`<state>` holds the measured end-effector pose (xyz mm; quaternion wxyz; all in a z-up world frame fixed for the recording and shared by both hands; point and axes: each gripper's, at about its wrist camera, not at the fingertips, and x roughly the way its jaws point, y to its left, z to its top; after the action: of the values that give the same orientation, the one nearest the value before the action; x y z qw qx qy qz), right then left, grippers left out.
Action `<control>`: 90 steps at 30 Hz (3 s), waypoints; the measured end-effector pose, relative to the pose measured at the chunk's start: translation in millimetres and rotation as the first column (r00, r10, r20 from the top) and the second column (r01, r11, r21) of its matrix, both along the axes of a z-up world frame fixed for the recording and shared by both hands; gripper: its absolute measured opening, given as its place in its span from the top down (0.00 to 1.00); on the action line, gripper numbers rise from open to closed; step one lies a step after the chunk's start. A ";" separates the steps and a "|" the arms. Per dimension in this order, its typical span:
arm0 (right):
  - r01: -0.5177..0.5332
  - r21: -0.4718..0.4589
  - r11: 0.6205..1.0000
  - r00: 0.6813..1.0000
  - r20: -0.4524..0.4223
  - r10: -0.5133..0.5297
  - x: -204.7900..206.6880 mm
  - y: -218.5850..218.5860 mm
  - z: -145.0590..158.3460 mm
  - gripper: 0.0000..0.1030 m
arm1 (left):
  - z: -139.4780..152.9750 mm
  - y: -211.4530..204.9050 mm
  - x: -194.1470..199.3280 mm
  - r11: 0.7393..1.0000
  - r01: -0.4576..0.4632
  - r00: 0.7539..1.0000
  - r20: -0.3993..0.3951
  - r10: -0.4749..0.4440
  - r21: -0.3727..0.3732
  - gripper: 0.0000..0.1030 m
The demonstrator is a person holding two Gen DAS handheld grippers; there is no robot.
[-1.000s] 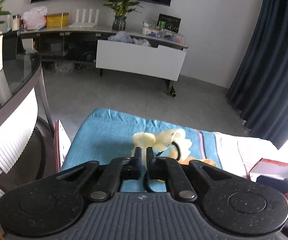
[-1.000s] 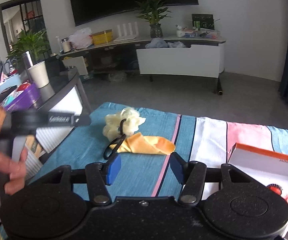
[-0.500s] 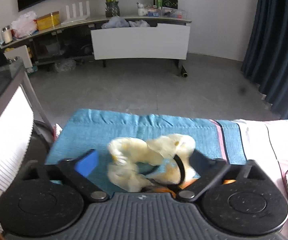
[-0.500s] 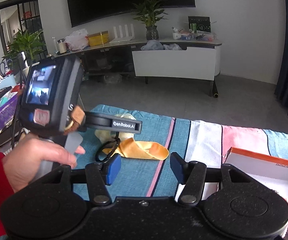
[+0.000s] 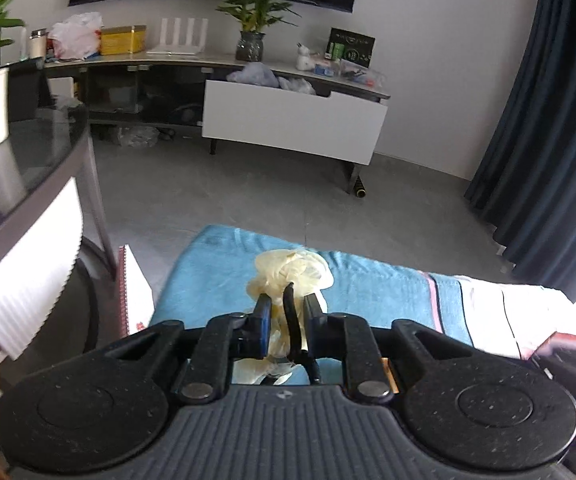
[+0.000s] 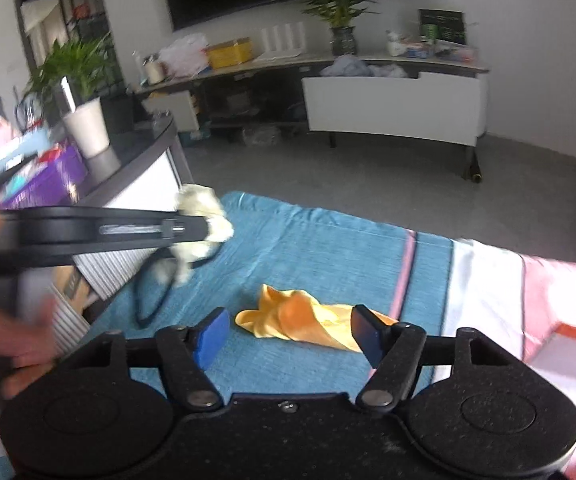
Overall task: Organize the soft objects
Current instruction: 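Grasp the orange rubber glove with the right tool while the left tool lifts the pale glove, then carry the pale glove and orange glove together over the white box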
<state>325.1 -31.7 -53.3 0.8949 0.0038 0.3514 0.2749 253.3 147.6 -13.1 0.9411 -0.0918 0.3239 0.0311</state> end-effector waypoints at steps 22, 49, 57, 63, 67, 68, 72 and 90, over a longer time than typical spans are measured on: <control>0.048 -0.061 0.997 0.995 0.091 -0.042 -33.9 13.0 27.3 0.72 | 18.5 -21.8 -50.7 1.000 -0.011 1.000 -0.005 0.011 -0.006 0.82; 0.157 0.032 0.987 0.973 0.164 -0.160 -184.7 -83.8 93.4 0.72 | 59.8 -74.8 -151.9 0.998 0.064 0.995 0.074 -0.063 -0.010 0.82; 0.184 0.034 0.982 0.970 0.154 -0.187 -196.5 -98.5 90.9 0.71 | 60.1 -86.2 -157.8 0.996 0.090 0.992 0.087 -0.089 -0.005 0.82; 0.197 0.037 0.980 0.967 0.158 -0.200 -200.7 -106.4 91.7 0.71 | 60.7 -92.4 -157.5 0.994 0.108 0.990 0.091 -0.107 -0.010 0.82; 0.203 0.039 0.978 0.966 0.158 -0.207 -201.2 -109.0 92.0 0.71 | 59.5 -96.2 -158.0 0.993 0.116 0.989 0.091 -0.115 -0.011 0.82; 0.204 0.039 0.978 0.965 0.157 -0.208 -201.3 -110.0 92.1 0.71 | 59.4 -96.7 -158.5 0.993 0.117 0.989 0.091 -0.115 -0.011 0.82; 0.211 0.036 0.977 0.964 0.158 -0.214 -201.4 -111.7 92.1 0.71 | 59.2 -98.3 -159.3 0.993 0.121 0.989 0.091 -0.119 -0.011 0.82; 0.242 0.028 0.970 0.958 0.154 -0.243 -200.7 -118.3 92.4 0.71 | 57.3 -104.1 -153.4 0.990 0.141 0.987 0.083 -0.139 -0.011 0.82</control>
<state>124.4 -150.0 39.0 0.9467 0.0293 0.2758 0.1641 99.9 43.5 44.1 0.9527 -0.0779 0.2908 -0.0416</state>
